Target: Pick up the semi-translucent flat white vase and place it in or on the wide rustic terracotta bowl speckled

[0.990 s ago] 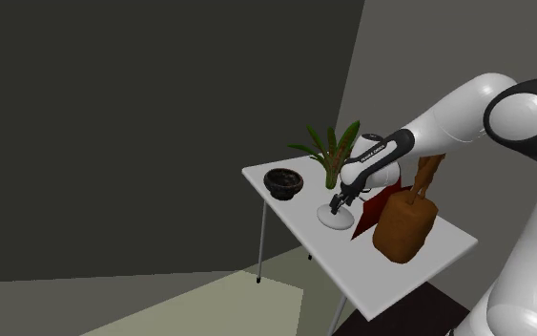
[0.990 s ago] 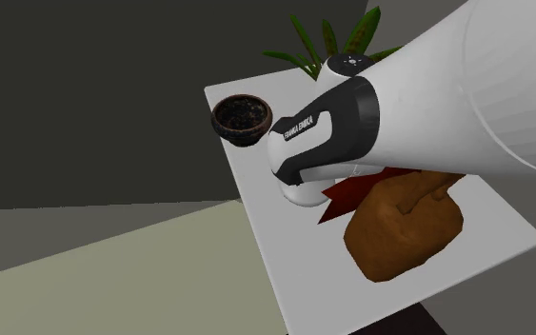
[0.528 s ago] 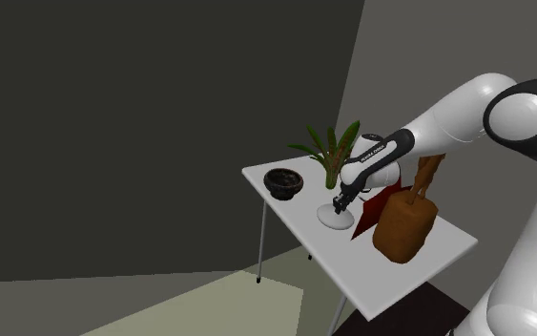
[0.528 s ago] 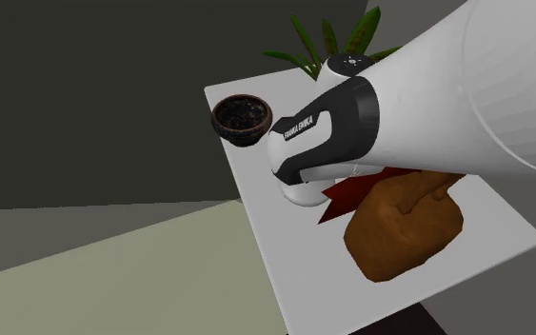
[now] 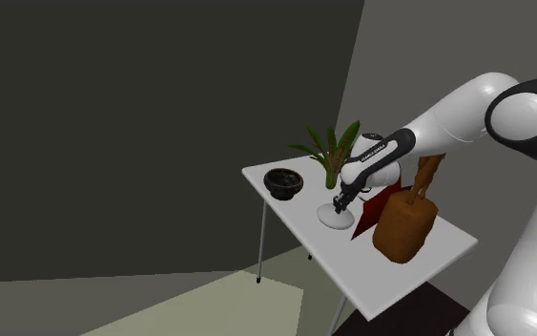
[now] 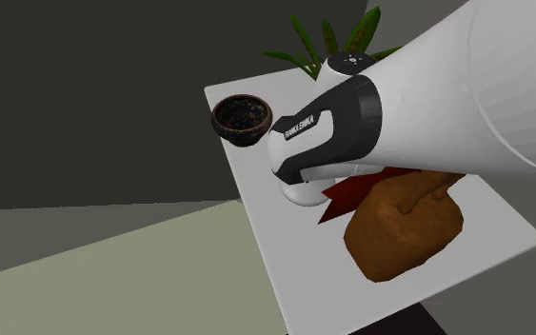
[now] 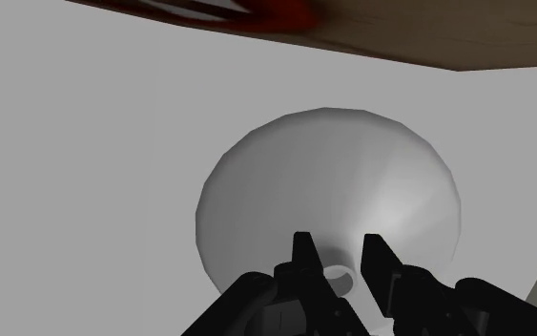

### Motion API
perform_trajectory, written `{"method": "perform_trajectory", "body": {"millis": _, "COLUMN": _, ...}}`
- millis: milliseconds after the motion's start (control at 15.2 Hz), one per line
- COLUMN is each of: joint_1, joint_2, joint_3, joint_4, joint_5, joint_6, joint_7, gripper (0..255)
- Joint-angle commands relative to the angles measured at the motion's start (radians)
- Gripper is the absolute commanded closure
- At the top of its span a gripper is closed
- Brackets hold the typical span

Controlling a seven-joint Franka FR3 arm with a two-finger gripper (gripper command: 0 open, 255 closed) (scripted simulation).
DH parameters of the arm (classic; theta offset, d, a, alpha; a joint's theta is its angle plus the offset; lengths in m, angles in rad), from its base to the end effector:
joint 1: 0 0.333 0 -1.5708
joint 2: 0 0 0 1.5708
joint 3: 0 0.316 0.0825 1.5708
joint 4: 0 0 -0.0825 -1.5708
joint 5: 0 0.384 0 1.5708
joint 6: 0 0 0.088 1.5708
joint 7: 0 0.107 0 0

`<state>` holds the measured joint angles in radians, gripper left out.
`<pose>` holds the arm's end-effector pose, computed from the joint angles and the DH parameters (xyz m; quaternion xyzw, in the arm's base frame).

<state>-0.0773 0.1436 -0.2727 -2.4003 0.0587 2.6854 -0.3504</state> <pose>0.4815 -0.1788 0.2722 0.9970 -0.0224 0.0678 0.0293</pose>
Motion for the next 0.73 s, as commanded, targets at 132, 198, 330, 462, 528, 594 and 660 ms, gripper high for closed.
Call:
{"method": "perform_trajectory", "body": {"millis": 132, "joint_1": 0.004, "joint_2": -0.041, "joint_3": -0.008, "joint_4": 0.007, "joint_5": -0.025, "joint_6": -0.047, "joint_7": 0.017, "gripper": 255}}
{"method": "perform_trajectory", "body": {"millis": 198, "joint_1": 0.005, "joint_2": -0.053, "joint_3": -0.009, "joint_4": 0.010, "joint_5": -0.031, "joint_6": -0.060, "joint_7": 0.022, "gripper": 255}}
{"method": "perform_trajectory", "body": {"millis": 330, "joint_1": 0.007, "joint_2": -0.075, "joint_3": -0.012, "joint_4": 0.015, "joint_5": -0.044, "joint_6": -0.087, "joint_7": 0.030, "gripper": 255}}
{"method": "perform_trajectory", "body": {"millis": 462, "joint_1": 0.007, "joint_2": -0.097, "joint_3": -0.013, "joint_4": 0.021, "joint_5": -0.055, "joint_6": -0.114, "joint_7": 0.038, "gripper": 255}}
{"method": "perform_trajectory", "body": {"millis": 528, "joint_1": 0.008, "joint_2": -0.107, "joint_3": -0.014, "joint_4": 0.025, "joint_5": -0.060, "joint_6": -0.128, "joint_7": 0.042, "gripper": 255}}
{"method": "perform_trajectory", "body": {"millis": 594, "joint_1": 0.008, "joint_2": -0.118, "joint_3": -0.014, "joint_4": 0.028, "joint_5": -0.066, "joint_6": -0.141, "joint_7": 0.045, "gripper": 255}}
{"method": "perform_trajectory", "body": {"millis": 660, "joint_1": 0.008, "joint_2": -0.128, "joint_3": -0.014, "joint_4": 0.032, "joint_5": -0.070, "joint_6": -0.155, "joint_7": 0.049, "gripper": 255}}
